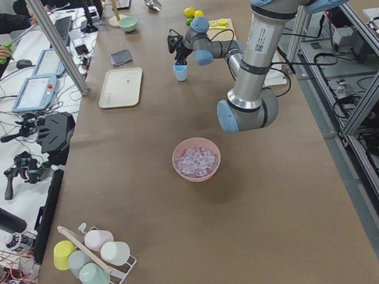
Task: Put ice and cherries in cup
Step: 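Open the left gripper above the blue cup to drop the ice, then move the left gripper back down into the ice bowl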
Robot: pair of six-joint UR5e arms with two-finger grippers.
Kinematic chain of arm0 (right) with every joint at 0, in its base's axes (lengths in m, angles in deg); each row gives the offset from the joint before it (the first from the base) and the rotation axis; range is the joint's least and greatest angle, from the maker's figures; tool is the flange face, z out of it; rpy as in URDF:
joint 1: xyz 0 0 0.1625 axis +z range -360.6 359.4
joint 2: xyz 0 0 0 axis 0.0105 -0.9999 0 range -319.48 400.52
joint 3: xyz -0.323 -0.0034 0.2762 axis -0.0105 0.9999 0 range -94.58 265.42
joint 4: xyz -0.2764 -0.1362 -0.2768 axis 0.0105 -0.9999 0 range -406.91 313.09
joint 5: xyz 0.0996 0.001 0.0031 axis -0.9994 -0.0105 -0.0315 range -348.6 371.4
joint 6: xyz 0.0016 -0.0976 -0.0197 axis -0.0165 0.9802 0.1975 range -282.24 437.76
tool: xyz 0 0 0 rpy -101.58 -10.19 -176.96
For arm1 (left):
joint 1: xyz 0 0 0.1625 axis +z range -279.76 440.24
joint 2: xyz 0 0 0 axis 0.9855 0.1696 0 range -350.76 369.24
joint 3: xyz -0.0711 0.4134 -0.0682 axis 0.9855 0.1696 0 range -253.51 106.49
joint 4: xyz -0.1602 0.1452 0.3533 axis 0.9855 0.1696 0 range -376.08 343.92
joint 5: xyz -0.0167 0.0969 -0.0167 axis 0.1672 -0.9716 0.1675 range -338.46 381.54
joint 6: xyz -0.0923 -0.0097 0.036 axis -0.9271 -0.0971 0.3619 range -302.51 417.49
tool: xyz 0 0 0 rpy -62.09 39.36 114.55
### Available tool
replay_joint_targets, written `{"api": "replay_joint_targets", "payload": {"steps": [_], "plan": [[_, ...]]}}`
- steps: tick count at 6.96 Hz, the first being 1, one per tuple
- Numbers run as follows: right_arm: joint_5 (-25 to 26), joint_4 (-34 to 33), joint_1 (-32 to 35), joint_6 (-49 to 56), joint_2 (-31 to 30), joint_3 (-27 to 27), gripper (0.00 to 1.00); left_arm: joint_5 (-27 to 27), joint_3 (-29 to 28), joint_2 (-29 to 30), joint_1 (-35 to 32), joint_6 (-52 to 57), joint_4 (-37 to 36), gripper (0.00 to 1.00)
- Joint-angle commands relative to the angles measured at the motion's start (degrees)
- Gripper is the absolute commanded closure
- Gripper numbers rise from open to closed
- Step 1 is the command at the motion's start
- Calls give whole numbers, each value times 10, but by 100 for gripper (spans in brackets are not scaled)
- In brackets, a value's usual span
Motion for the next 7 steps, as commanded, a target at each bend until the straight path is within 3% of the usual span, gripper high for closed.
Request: {"api": "replay_joint_targets", "payload": {"steps": [1, 2, 3, 5, 7], "plan": [[2, 0, 0, -11, 0, -4, 0, 1, 4, 2, -3, -2, -4, 3], [4, 1, -1, -11, 3, -3, 0, 13, 19, -5, -23, 2, -11, 3], [1, 0, -1, -13, 3, -1, 0, 71, 40, -25, -58, 26, -37, 3], [0, 0, -2, -9, 2, -1, 0, 163, 125, -98, -133, 121, -121, 3], [0, -1, -5, -13, 7, 5, 0, 256, 207, -159, -228, 235, -249, 3]]}}
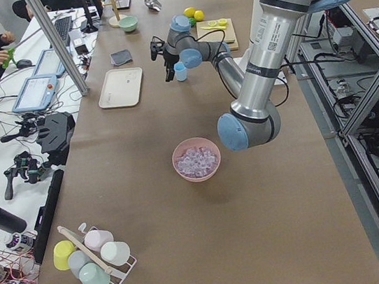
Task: Put ice and cherries in cup
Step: 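Move the left gripper back down into the ice bowl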
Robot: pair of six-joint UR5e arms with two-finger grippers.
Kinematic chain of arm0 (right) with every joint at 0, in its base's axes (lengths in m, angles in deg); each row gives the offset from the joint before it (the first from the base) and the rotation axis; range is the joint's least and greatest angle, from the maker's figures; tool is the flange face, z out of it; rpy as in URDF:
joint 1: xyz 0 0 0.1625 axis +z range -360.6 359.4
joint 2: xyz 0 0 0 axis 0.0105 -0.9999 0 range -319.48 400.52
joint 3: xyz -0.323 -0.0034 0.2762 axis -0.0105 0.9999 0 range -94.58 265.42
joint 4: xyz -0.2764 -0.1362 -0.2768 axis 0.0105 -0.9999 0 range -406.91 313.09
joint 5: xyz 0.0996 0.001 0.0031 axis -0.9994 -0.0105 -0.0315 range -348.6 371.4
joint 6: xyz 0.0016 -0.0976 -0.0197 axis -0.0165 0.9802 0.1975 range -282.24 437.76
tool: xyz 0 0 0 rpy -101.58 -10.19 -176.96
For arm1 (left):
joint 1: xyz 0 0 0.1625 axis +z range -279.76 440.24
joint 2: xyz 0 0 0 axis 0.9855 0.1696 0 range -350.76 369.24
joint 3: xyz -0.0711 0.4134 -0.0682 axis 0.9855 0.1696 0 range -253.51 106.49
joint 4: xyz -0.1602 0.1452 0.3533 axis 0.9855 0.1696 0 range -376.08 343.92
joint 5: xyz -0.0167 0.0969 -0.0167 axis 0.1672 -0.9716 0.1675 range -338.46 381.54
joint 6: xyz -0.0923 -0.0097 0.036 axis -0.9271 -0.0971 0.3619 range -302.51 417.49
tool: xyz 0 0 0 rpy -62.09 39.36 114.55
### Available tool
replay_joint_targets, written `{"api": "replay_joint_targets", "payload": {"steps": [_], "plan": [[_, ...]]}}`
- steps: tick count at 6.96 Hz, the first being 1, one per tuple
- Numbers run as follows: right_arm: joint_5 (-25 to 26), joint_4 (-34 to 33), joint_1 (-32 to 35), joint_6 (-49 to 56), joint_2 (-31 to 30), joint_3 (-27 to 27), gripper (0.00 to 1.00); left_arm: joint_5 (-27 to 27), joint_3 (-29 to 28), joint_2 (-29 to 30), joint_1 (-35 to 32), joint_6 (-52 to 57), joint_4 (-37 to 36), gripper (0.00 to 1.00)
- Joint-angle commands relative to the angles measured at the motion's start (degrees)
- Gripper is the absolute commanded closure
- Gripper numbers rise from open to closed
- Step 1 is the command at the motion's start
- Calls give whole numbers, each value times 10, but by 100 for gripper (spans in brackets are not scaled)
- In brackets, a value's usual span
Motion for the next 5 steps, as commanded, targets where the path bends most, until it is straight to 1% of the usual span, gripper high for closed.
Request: {"api": "replay_joint_targets", "payload": {"steps": [1, 2, 3, 4, 5], "plan": [[-1, -1, -2, -3, 6, 5, 0, 73, 97, -121, -75, 136, -72, 3], [-8, -1, -2, -3, 5, 5, 0, 77, 122, -187, -97, 205, -57, 3], [-34, -1, -2, -3, 5, 5, 0, 106, 127, -244, -118, 268, -25, 3], [-37, 0, -2, -2, 4, 6, 0, 125, 122, -316, -125, 323, 42, 3], [-36, 1, -2, -1, 4, 6, 0, 126, 106, -409, -124, 335, 178, 3]]}}
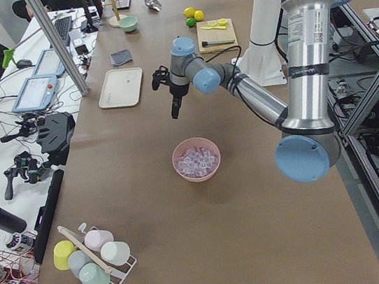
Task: Put ice and cherries in cup
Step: 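Move the left gripper back down into the ice bowl, then grasp another ice cube in the pink bowl with the left gripper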
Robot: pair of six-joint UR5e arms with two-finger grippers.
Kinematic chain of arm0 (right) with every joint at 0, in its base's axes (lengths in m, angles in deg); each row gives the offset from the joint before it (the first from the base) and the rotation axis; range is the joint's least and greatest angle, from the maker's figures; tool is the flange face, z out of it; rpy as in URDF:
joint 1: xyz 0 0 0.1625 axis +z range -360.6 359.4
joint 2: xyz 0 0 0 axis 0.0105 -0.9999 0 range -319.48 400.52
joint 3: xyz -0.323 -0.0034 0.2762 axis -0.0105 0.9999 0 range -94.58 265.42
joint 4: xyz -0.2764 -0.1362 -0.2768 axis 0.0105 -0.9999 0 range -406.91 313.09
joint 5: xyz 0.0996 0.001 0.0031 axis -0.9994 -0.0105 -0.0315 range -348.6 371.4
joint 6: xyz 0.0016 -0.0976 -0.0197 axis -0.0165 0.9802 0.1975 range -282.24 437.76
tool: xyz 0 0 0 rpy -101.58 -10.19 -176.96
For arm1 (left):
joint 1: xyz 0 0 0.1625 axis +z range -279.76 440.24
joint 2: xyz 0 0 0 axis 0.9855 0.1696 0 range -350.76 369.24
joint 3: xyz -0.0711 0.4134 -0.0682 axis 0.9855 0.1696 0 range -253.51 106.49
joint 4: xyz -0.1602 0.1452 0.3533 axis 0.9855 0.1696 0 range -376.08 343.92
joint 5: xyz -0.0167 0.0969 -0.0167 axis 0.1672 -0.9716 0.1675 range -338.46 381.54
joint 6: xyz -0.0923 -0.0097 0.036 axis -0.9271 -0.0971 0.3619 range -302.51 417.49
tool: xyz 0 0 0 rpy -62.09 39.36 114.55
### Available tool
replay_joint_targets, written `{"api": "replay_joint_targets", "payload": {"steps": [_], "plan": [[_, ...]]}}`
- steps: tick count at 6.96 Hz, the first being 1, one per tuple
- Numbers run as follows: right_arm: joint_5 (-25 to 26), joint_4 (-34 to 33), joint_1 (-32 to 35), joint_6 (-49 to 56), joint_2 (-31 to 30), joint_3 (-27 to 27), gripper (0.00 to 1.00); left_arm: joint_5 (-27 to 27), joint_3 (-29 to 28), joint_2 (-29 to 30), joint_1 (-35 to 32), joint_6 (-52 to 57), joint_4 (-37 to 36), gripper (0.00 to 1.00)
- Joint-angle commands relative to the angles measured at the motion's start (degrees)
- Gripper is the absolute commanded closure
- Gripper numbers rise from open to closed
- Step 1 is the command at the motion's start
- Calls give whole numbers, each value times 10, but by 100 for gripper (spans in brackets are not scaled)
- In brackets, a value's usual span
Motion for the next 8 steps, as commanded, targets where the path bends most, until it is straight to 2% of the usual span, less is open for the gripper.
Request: {"api": "replay_joint_targets", "payload": {"steps": [1, 2, 5, 7, 8], "plan": [[-3, 0, 0, -1, -1, 0, 0, 26, -63, -151, -6, 33, 265, 3], [-3, 0, 0, -1, -1, 2, 0, 61, -104, -162, -12, 31, 322, 3], [0, 0, 0, 0, -4, 7, 0, 67, -127, -180, -15, 32, 327, 4], [-1, 1, 0, 0, -4, 7, 0, 68, -135, -185, -13, 31, 326, 12], [-1, 1, 0, 0, -3, 6, 0, 81, -136, -184, -12, 31, 326, 26]]}}
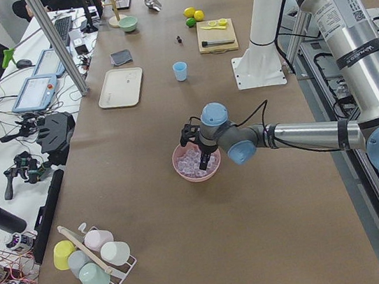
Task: Put ice and cherries in cup
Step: 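Grasp another ice cube in the pink bowl with the left gripper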
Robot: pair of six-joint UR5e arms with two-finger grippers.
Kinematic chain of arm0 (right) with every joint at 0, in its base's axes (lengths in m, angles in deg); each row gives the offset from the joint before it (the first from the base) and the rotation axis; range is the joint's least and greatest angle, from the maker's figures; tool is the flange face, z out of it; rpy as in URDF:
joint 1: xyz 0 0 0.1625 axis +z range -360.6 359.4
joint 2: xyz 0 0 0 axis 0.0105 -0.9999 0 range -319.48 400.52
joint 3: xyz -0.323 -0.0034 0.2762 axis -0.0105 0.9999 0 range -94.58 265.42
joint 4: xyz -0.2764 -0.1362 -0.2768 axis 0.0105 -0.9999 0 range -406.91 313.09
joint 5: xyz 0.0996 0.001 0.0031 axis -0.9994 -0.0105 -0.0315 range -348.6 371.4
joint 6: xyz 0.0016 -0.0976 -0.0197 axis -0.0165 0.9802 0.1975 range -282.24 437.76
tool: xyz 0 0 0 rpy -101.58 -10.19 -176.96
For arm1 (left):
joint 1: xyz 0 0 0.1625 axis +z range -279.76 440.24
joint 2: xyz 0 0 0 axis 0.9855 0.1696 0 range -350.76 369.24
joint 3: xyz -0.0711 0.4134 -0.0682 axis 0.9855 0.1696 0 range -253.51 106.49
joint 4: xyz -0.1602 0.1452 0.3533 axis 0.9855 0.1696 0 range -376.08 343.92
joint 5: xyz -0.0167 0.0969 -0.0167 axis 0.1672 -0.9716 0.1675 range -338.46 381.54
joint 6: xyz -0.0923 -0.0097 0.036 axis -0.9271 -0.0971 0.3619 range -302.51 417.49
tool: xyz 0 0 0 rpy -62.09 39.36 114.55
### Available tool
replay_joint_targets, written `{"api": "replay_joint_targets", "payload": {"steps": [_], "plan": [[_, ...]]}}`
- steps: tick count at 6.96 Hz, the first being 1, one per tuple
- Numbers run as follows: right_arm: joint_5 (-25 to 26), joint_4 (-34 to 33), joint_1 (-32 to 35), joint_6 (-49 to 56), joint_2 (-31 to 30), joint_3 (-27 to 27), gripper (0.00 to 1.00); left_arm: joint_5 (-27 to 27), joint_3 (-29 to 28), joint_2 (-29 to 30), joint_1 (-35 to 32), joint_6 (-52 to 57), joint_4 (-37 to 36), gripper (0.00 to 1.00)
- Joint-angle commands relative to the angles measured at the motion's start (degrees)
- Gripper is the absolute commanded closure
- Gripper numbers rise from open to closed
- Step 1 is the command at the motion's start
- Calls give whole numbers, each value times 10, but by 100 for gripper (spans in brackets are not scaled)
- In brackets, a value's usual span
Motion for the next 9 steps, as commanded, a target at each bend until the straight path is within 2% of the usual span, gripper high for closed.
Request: {"api": "replay_joint_targets", "payload": {"steps": [1, 4, 5, 9], "plan": [[1, 0, 0, 0, 4, -1, 0, 17, -3, 4, 3, -1, -1, 28], [1, 0, 0, 0, 4, 1, 0, 17, -6, 12, 13, 4, 0, 32], [1, 0, 0, 0, 4, 1, 0, 17, -9, 13, 14, 5, 0, 36], [1, 0, 1, 0, 2, 1, 0, 16, -17, 19, 34, 5, 0, 37]]}}
